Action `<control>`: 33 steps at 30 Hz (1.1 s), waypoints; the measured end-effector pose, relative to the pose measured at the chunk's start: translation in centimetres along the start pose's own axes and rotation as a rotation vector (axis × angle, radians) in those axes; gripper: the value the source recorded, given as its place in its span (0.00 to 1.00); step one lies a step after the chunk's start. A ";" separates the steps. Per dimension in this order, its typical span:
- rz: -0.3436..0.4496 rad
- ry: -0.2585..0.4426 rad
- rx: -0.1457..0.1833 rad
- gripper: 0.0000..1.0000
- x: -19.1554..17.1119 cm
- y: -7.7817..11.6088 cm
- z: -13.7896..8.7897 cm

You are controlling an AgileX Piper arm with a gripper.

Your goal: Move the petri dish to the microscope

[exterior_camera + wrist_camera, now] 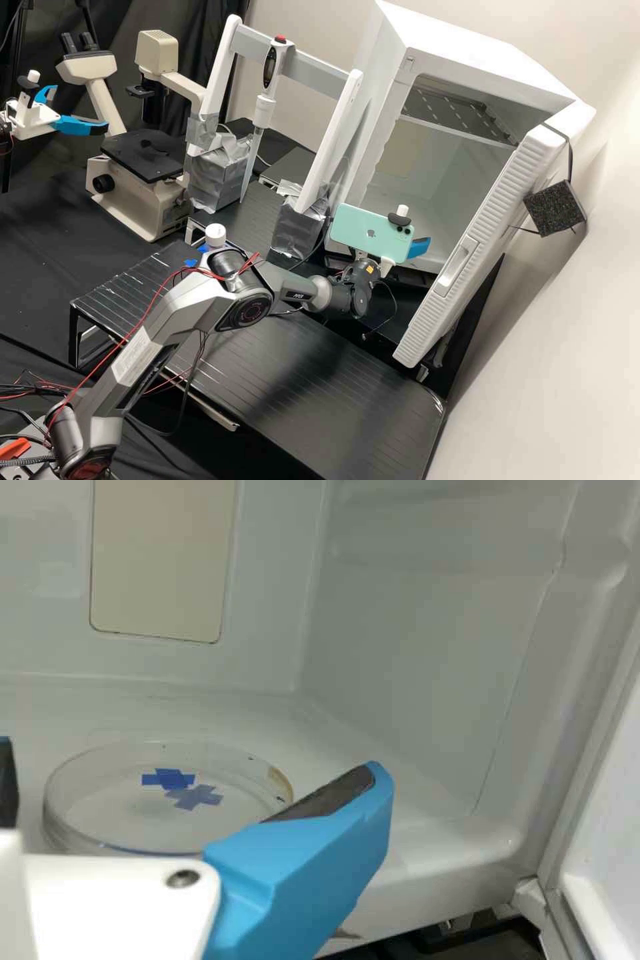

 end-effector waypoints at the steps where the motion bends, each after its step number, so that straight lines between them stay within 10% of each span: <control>1: 0.000 0.000 0.000 0.00 0.0 0.0 0.0; 33: -0.019 0.005 -0.023 0.00 0.0 -0.1 -0.1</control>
